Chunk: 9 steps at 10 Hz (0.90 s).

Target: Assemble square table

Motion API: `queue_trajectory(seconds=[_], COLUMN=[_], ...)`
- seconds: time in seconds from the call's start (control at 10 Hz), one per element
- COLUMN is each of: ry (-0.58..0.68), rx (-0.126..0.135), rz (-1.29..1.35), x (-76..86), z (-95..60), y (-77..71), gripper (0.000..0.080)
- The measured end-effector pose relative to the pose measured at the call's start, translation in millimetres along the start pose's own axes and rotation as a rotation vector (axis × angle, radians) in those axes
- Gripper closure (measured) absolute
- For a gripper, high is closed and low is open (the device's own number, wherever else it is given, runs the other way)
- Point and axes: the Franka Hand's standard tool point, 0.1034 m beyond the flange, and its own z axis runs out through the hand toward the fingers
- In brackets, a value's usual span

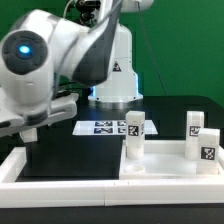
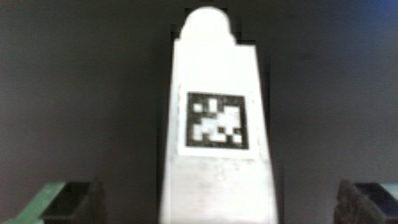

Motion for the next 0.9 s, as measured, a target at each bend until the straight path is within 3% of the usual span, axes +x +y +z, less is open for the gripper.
queue_trajectory(seconds=[0.2,0.4,0.5,0.6,0.9], ry=[0.001,0.0,-0.001,-0.001,-0.001], rx=[0.003,0.003,0.003,0.002,0.001], rz=[0.004,0.003,0.003,0.004,0.005], x=[-1.3,-1.2,-1.5,-2.3,-2.6], z=[0.0,0.5,0.4,-0.3,-0.5], y=[2.1,1.8,2.0,2.7,2.9], gripper=[0.0151,0.0373,0.0373,0.0508,0.0508])
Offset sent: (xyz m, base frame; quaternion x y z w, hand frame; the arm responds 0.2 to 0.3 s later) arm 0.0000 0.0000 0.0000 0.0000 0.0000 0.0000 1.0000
